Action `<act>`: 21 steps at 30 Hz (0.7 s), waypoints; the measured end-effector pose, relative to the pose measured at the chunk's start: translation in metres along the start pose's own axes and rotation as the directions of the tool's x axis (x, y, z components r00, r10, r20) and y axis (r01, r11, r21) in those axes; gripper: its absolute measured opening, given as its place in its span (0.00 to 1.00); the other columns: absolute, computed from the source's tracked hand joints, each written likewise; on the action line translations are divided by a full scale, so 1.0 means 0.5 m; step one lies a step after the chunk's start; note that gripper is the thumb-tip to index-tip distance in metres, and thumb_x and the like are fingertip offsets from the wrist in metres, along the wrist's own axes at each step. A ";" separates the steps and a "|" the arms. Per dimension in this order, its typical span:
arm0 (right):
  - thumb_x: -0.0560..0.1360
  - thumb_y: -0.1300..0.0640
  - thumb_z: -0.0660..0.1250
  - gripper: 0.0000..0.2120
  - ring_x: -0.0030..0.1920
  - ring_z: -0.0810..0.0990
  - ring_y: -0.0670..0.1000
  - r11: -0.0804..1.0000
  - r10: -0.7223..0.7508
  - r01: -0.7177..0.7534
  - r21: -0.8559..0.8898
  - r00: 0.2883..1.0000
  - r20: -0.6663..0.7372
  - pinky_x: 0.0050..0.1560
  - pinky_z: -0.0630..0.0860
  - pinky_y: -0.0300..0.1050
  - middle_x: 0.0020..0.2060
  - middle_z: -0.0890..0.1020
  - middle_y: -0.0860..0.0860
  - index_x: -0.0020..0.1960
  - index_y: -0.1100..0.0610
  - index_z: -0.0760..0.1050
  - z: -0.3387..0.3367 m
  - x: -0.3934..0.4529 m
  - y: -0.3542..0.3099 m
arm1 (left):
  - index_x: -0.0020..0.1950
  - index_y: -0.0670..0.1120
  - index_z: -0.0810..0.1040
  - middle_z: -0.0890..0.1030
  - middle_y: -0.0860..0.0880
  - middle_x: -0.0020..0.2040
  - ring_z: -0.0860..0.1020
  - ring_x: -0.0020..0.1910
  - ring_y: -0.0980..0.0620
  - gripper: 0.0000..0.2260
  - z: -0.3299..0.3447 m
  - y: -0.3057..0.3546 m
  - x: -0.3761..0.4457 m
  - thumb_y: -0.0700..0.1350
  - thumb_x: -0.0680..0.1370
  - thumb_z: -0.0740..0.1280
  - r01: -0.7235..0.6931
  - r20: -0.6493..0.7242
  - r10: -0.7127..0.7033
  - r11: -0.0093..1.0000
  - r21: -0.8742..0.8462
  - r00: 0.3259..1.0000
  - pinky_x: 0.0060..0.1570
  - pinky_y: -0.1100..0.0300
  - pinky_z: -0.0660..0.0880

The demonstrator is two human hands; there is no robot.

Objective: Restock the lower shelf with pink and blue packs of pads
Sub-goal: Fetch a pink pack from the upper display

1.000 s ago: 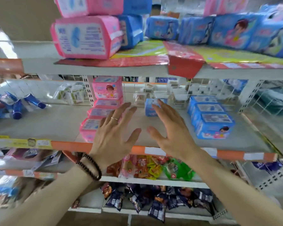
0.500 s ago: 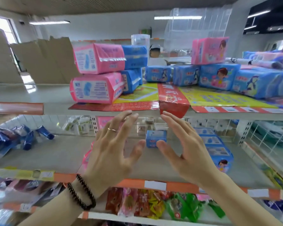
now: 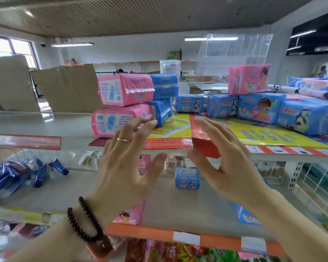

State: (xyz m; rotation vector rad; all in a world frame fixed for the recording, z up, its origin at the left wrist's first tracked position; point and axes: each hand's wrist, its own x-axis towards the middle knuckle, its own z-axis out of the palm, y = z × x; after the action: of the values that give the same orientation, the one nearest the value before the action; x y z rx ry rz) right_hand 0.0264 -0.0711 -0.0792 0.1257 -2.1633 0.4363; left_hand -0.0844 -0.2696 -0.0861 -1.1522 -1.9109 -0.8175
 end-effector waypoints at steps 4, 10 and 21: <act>0.77 0.39 0.61 0.31 0.69 0.67 0.41 0.999 0.031 -0.031 -0.021 0.999 -0.011 0.67 0.60 0.32 0.69 0.70 0.40 0.76 0.52 0.66 0.016 0.055 -0.015 | 0.75 0.46 0.68 0.70 0.47 0.71 0.70 0.68 0.47 0.28 -0.017 -0.041 0.032 0.60 0.79 0.60 -0.005 -0.022 0.005 1.000 0.006 1.000 0.65 0.48 0.69; 0.76 0.33 0.60 0.36 0.74 0.64 0.45 0.991 0.132 -0.130 -0.029 0.988 0.084 0.68 0.62 0.41 0.75 0.66 0.43 0.79 0.47 0.58 0.066 0.159 -0.057 | 0.73 0.46 0.68 0.69 0.48 0.71 0.72 0.68 0.45 0.26 -0.047 -0.144 0.089 0.59 0.80 0.60 0.016 -0.084 -0.019 0.999 -0.038 0.996 0.62 0.43 0.75; 0.73 0.29 0.63 0.40 0.71 0.69 0.54 0.917 0.390 -0.374 -0.141 0.914 0.111 0.66 0.70 0.55 0.72 0.71 0.50 0.78 0.48 0.59 0.196 0.339 -0.065 | 0.72 0.48 0.70 0.71 0.52 0.67 0.74 0.57 0.65 0.23 -0.067 -0.338 0.218 0.57 0.80 0.61 0.383 -0.017 -0.401 0.888 -0.254 0.916 0.60 0.63 0.73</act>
State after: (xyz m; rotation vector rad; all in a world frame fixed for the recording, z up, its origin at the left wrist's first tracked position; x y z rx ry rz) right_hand -0.1413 -0.1242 0.0131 -0.3515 -2.3477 0.5328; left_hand -0.2637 -0.3158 -0.0003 -0.8668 -2.0573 -1.3301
